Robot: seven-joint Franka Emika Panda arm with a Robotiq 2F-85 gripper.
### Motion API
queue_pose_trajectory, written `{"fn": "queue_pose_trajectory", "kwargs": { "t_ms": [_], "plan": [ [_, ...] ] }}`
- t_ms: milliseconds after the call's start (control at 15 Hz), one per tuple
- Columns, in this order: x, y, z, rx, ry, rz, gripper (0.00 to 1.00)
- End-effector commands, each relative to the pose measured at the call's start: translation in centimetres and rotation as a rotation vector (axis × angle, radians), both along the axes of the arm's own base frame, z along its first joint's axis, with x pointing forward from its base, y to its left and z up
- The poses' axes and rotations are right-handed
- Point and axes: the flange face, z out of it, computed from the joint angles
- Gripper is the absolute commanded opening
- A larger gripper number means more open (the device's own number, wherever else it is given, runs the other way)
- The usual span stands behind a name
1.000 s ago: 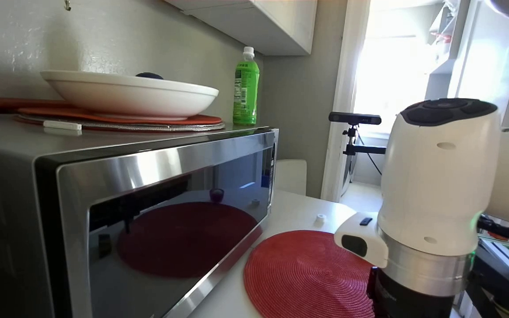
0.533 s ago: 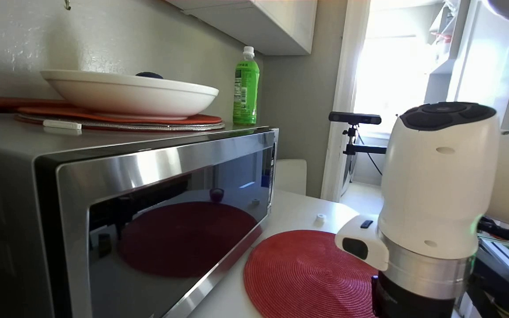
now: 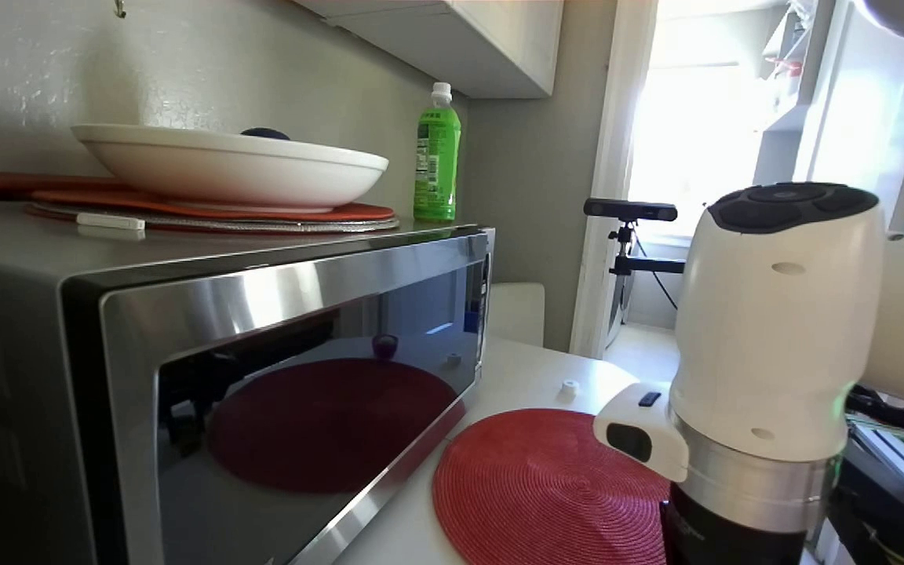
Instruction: Move the brown object to the right.
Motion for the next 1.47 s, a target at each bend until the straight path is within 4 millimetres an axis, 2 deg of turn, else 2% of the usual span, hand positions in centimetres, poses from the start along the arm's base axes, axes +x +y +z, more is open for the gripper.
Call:
{"fn": "queue_pose_trajectory", "kwargs": {
  "t_ms": [0, 200, 400, 533, 800, 867, 1133, 1400],
  "plan": [
    [0.6, 0.5, 0.6, 0.009, -0.002, 0.034, 0.07],
    [1.0, 0.5, 2.7, 0.058, 0.004, 0.057, 0.07],
    [0.5, -0.4, 4.8, 0.086, 0.032, 0.063, 0.07],
    [-0.5, -2.0, 5.7, 0.1, 0.059, 0.059, 0.07],
    [-2.7, -6.8, 7.7, 0.072, 0.081, 0.119, 0.07],
    [-0.5, -6.9, 8.6, 0.054, 0.079, 0.139, 0.07],
    [1.2, -10.0, 12.2, 0.003, 0.015, 0.18, 0.07],
    [0.9, -11.7, 14.1, -0.002, 0.075, 0.151, 0.07]
  ]
}}
